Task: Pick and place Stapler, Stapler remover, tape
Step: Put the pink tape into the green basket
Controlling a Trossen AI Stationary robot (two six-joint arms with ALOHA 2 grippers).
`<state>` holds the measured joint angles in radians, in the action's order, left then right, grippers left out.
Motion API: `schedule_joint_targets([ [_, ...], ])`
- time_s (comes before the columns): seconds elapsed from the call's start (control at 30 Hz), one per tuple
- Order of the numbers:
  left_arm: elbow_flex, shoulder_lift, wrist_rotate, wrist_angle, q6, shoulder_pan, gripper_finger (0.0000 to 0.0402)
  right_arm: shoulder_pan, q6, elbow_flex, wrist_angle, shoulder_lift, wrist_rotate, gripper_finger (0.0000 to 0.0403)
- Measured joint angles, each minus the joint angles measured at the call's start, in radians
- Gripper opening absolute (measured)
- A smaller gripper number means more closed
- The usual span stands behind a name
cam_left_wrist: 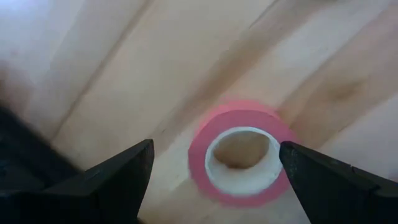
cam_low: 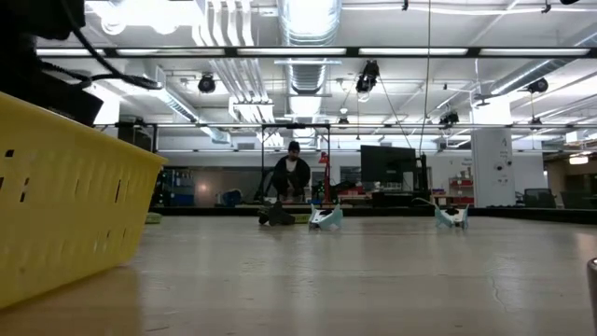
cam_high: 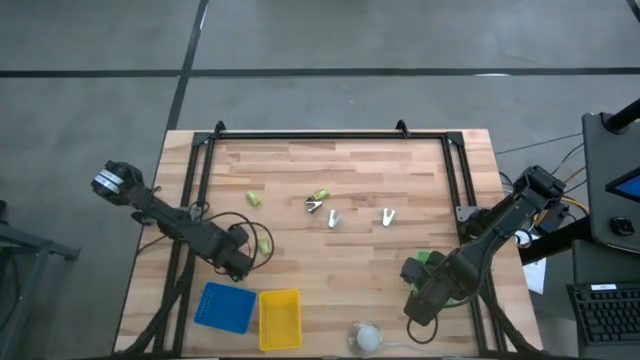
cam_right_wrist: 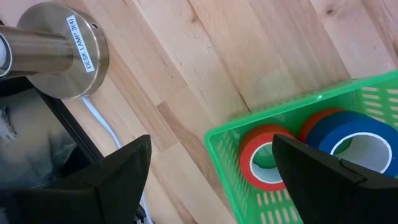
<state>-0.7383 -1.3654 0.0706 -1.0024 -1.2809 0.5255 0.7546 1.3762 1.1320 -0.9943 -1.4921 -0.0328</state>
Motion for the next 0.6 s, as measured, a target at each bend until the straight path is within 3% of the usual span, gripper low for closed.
schedule_joint_targets([
  [0.6,-0.005,-0.004,0.007,0.068,0.13,0.0,0.0358,0.0,-0.011,-0.001,0.001,0.0,-0.023,0.0327],
])
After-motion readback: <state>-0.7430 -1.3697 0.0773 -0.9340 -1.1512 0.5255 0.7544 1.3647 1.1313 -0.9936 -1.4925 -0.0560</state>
